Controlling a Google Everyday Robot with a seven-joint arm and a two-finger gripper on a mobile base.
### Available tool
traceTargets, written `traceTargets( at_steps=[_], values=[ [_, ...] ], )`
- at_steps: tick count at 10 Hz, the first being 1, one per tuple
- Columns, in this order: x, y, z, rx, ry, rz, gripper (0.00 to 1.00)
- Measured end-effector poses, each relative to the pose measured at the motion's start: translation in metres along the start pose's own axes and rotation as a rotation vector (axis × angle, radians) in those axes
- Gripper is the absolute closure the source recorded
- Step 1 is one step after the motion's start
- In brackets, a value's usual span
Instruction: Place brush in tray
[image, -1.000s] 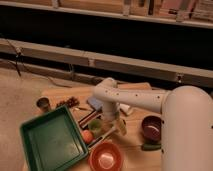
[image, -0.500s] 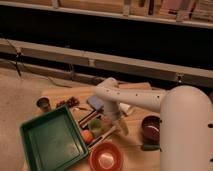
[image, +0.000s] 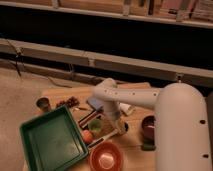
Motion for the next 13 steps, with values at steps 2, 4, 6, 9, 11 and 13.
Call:
traceTargets(
  at_steps=[2,4,6,9,11,13],
  values=[
    [0.0,0.001,-0.002,0.003,0.013,0.006,0.94],
    [0.004,0.003,-0.008,0.019,0.02,0.017,1.0],
    [0.011,0.009,-0.024,0.047,0.026,0.033,1.0],
    [0.025,0.019,-0.053,0.088,0.05,0.055,1.0],
    [0.034,0.027,-0.071,0.112,0.068,0.073,1.0],
    [0.043,0.037,-0.088,0.138,0.086,0.094,1.0]
  ],
)
